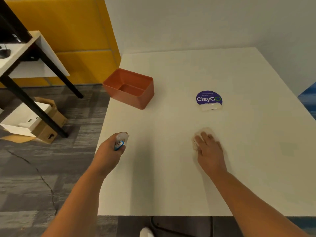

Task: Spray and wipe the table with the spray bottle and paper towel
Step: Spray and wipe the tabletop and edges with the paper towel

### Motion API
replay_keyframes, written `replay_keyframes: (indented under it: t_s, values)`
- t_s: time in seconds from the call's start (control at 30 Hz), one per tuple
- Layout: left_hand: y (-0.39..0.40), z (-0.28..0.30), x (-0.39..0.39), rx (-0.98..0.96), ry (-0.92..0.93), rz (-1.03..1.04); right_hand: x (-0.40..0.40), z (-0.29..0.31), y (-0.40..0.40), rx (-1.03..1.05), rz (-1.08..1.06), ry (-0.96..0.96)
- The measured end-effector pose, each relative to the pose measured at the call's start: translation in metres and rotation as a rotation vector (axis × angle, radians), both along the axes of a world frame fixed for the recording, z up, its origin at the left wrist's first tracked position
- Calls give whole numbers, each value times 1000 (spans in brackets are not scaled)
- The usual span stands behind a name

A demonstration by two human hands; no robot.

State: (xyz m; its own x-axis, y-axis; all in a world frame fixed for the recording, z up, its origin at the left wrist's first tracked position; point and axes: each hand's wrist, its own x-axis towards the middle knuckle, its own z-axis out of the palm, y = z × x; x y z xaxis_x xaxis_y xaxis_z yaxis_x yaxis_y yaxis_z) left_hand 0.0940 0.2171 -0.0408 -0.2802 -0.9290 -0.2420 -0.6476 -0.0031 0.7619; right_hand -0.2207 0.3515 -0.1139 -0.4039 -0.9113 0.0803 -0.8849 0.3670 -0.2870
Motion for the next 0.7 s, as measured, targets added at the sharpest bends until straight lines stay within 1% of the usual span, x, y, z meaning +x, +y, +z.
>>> replay_keyframes:
  t_s: [0.1,0.27,0.6,0.7]
  values:
    - [-23,-2,4,-7,-2,-17,7,-5,-25,10,-7,-17]
    - [-51,-10,11,-9,-9,-31,13,-7,-65,30,24,10]
    - [-75,-22,17,-3,13,21,11,-14,-138,95,86,41]
    - [-83,-25,22,-9,8,36,11,-16,-160,85,117,36]
